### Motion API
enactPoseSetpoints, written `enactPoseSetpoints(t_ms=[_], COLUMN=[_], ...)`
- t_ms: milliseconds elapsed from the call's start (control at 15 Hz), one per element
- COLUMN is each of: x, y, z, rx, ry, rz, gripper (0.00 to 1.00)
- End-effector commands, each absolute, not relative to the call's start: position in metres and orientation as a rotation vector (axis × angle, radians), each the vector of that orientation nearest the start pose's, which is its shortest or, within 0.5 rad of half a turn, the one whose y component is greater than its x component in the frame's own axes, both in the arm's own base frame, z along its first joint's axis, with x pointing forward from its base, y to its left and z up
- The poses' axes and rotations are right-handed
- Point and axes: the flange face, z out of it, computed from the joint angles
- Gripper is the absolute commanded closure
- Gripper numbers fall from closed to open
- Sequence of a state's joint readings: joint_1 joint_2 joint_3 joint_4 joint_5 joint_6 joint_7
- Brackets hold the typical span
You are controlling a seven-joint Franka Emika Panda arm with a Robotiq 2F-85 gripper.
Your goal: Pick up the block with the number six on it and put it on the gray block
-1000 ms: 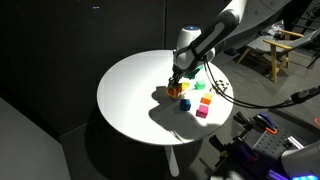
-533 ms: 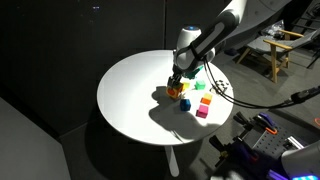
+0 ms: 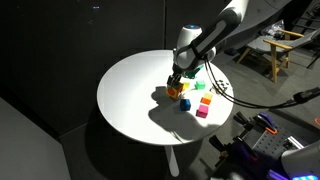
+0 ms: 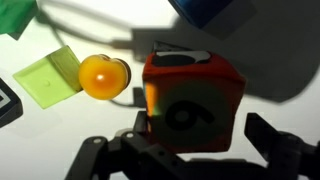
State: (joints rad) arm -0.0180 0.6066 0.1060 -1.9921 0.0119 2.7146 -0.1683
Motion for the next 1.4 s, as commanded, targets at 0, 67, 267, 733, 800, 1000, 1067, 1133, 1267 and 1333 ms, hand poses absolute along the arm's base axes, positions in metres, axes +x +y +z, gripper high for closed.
enactPoseSetpoints(t_ms=[0,67,267,733,800,1000,1067,1133,1267,1333], x=[0.604,0.602,0.596,0.571,0.566,0.551,0.546,0.542,0.530,0.524], y=[0.056,0.057,0.057,0.051,0.050,0.047,0.047,0.045,0.044,0.044], z=[0.185,0.188,0.197,0.225,0.229,0.238,0.240,0.242,0.246,0.248], rx=[-3.033,-3.031,-3.039,-3.042,-3.043,-3.047,-3.048,-3.053,-3.059,-3.066], ry=[-0.355,-0.355,-0.345,-0.302,-0.289,-0.281,-0.279,-0.279,-0.279,-0.278], rz=[-0.223,-0.231,-0.255,-0.357,-0.380,-0.409,-0.404,-0.395,-0.364,-0.353], gripper=[0.00,0.00,0.00,0.00,0.00,0.00,0.00,0.00,0.00,0.00])
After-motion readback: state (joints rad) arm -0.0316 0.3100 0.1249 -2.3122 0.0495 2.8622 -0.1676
